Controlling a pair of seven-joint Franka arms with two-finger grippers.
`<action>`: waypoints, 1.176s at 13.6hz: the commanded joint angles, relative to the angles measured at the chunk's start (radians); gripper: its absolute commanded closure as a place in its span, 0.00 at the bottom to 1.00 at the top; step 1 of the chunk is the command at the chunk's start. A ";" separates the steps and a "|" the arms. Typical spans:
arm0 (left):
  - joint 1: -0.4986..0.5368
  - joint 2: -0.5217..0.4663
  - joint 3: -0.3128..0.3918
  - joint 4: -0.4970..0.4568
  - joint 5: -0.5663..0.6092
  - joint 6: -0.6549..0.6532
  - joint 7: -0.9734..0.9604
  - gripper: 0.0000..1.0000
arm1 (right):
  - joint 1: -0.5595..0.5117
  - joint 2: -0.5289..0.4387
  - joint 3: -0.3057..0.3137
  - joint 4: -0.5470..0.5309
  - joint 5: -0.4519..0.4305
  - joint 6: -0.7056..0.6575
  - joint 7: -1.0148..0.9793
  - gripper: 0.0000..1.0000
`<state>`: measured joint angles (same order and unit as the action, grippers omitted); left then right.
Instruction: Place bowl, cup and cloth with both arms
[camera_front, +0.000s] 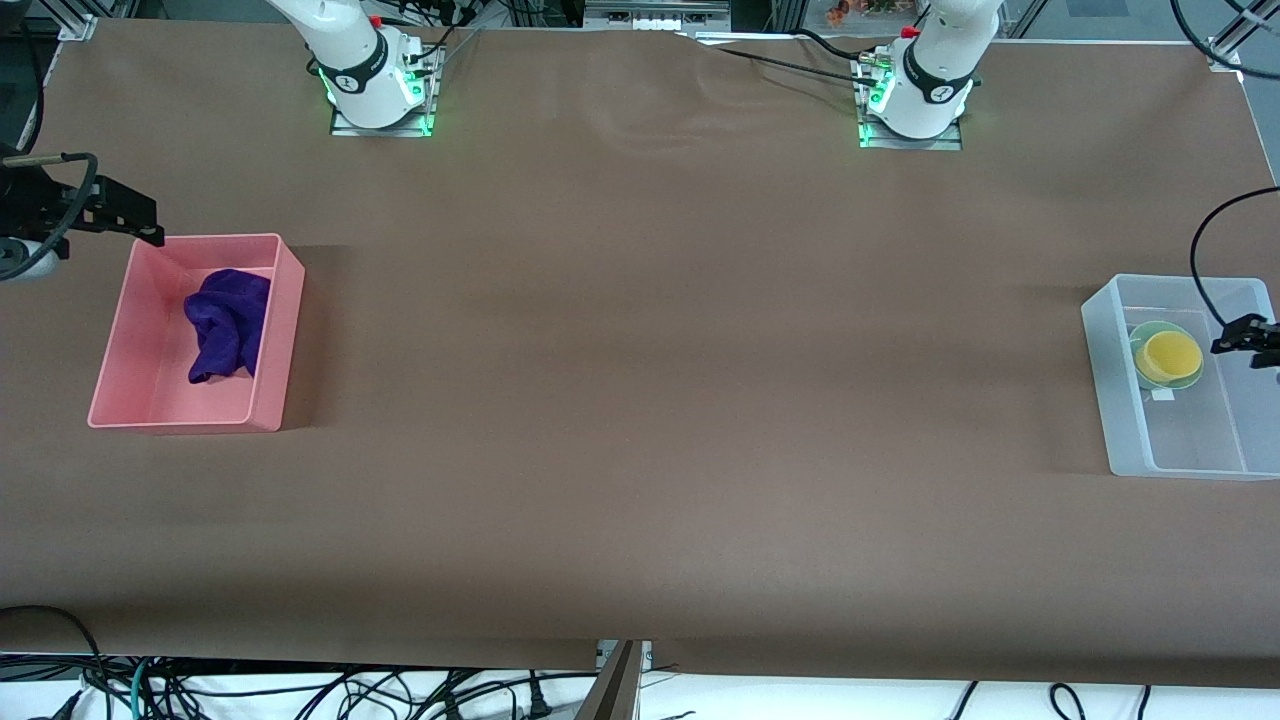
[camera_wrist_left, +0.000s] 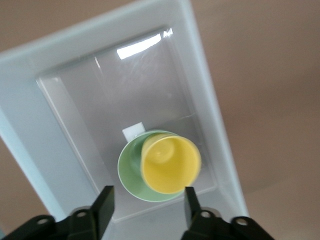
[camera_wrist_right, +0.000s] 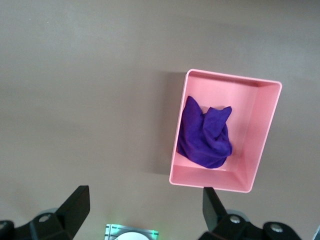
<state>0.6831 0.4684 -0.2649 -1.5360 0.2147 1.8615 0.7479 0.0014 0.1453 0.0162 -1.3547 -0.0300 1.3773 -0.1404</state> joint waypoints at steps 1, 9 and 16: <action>-0.020 -0.146 -0.092 -0.019 0.022 -0.085 -0.064 0.00 | -0.017 -0.010 0.007 -0.014 0.016 -0.018 0.015 0.00; -0.020 -0.254 -0.462 0.149 0.002 -0.400 -0.513 0.00 | -0.014 0.028 0.007 0.029 0.004 -0.017 0.013 0.00; -0.481 -0.350 0.037 0.027 -0.182 -0.320 -0.529 0.00 | -0.014 0.028 0.007 0.029 0.004 -0.017 0.013 0.00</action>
<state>0.2993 0.1912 -0.3416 -1.4369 0.0604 1.5014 0.2325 -0.0072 0.1661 0.0169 -1.3475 -0.0292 1.3686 -0.1353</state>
